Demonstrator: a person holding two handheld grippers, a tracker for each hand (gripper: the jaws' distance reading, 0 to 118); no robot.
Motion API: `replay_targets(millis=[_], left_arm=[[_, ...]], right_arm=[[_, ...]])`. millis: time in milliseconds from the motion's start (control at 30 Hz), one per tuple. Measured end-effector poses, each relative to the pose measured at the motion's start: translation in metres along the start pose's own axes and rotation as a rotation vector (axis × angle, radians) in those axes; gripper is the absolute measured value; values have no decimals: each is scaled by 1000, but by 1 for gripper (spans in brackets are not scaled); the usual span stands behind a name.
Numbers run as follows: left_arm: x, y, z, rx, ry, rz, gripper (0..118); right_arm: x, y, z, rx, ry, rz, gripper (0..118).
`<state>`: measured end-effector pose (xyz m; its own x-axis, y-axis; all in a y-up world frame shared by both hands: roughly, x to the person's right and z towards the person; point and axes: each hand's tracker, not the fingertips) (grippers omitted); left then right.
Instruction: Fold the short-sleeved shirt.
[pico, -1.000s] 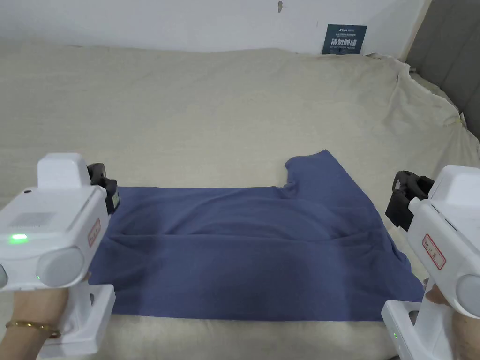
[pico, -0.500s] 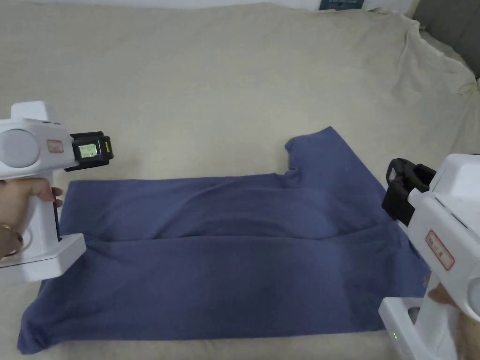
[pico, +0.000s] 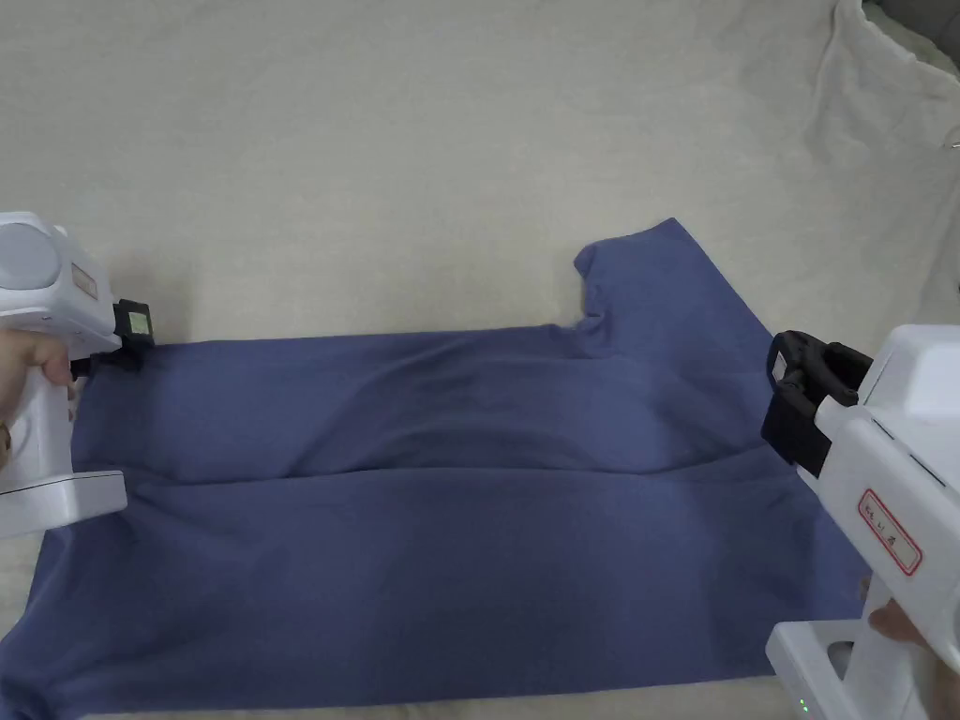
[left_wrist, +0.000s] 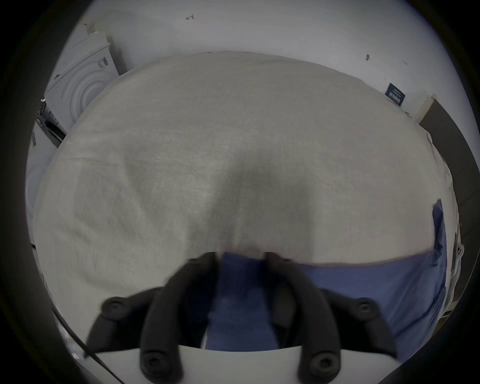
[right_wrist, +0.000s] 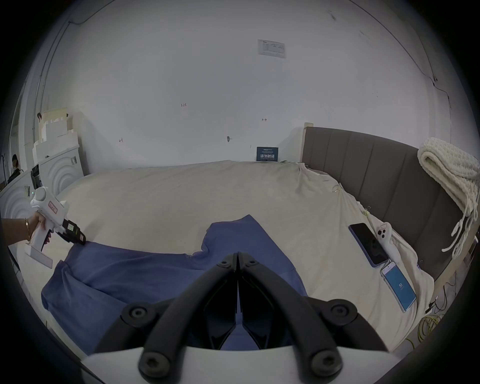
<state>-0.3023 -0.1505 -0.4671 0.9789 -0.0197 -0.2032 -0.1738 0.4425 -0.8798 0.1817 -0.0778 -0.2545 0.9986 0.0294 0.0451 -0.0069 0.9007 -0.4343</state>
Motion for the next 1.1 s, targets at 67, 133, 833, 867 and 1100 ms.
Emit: replay_targets(millis=[67,133,833,867,1100], left_arm=[[1,-1,0,18,-25,-27,2],[6,-3,4,23,-27,-36,0],[-11,-36,101,404,-105,-31,0],[-12,-37,100,400,-101,-34,0],[-17,-40,88,376,-95,-17,0]], right_arm=[[-1,0,1,-1,1,6,0],[-2,4,3,1,1,10,0],[47,114,-185,-505,-34,-38,114],[50,109,-195,-538,-56,-43,114],[65,55,-240,-723,-139,-19,108]])
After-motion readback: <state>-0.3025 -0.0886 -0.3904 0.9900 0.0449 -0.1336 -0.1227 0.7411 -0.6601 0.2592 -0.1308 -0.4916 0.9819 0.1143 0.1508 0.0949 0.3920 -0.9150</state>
